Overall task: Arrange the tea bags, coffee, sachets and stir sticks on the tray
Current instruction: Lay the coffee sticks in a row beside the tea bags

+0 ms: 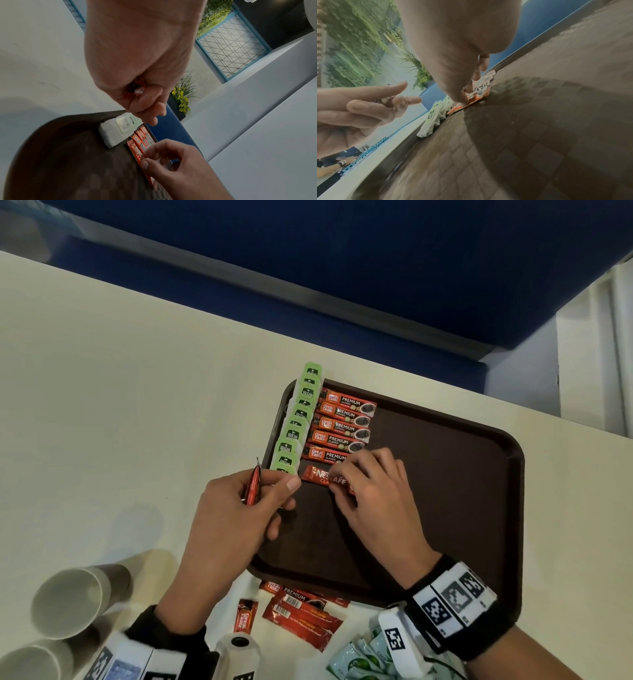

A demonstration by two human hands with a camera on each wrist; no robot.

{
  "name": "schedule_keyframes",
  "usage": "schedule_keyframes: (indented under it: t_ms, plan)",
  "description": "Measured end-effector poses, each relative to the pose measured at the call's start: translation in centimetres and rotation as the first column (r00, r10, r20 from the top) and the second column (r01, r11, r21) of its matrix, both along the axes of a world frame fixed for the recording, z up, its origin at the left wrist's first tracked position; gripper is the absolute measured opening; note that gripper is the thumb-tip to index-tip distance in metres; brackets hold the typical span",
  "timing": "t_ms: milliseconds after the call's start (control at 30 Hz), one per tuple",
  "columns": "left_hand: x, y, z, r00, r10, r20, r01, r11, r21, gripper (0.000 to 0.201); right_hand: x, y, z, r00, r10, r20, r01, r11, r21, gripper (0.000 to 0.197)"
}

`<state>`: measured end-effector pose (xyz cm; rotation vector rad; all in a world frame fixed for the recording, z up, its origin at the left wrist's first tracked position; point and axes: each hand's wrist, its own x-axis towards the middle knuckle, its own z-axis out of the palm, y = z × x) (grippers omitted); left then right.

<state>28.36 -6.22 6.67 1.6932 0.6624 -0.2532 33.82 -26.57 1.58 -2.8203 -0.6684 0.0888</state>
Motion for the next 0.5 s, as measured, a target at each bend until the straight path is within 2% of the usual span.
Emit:
schedule_keyframes:
  t_ms: [500]
  plan:
    - [-0.22,0.35,0.02,1.0,0.025,0.01,-0.025,0.999,-0.038,0.02,0.81,0.78,-0.35,0.999,0.034,0.031,-0.034,0.999,-0.001,0.018]
